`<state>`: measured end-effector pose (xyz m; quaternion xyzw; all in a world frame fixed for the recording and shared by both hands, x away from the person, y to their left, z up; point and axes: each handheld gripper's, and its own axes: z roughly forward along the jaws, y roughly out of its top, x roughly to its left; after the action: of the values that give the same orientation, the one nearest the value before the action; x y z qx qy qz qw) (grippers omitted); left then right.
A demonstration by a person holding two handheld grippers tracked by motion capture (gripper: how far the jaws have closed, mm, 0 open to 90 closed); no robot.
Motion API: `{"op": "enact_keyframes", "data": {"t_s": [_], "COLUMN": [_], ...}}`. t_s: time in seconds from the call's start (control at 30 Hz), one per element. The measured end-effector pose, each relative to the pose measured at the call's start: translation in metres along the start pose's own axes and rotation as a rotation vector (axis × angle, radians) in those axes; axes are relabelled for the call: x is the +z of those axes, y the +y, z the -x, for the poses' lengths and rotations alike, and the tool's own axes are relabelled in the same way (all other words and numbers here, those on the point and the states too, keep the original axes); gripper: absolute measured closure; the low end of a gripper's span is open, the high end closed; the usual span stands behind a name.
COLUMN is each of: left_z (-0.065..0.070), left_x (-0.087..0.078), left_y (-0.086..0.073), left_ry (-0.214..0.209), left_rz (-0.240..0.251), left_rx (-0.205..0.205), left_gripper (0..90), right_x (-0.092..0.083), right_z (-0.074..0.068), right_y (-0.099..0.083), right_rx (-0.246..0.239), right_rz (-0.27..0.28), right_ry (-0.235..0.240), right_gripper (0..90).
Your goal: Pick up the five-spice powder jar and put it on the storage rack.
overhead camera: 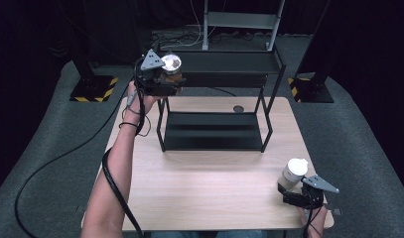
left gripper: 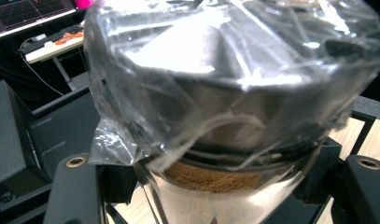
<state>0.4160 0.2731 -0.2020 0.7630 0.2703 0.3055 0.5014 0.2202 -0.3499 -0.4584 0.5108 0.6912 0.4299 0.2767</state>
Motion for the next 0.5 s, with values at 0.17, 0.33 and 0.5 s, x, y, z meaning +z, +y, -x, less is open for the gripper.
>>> {"op": "enact_keyframes", "data": {"t_s": [0.17,0.33,0.5], "left_z": [-0.002,-0.004,-0.006], "left_x": [-0.002,-0.003,-0.002], "left_y": [0.007,0.013,0.019], "left_ry": [-0.001,0.001,-0.001], "left_rz": [0.008,0.014,0.019], "left_rx": [0.003,0.008,0.009], "left_gripper": [30.5,30.5,30.4], "right_x": [0.000,0.000,0.000], "right_z": [0.000,0.000,0.000], "right_y": [0.000,0.000,0.000], "right_rx": [0.000,0.000,0.002], "right_rz": [0.000,-0.002,-0.003], "right_ry": [0.000,0.001,0.000], "right_gripper": [0.0,0.0,0.0]}}
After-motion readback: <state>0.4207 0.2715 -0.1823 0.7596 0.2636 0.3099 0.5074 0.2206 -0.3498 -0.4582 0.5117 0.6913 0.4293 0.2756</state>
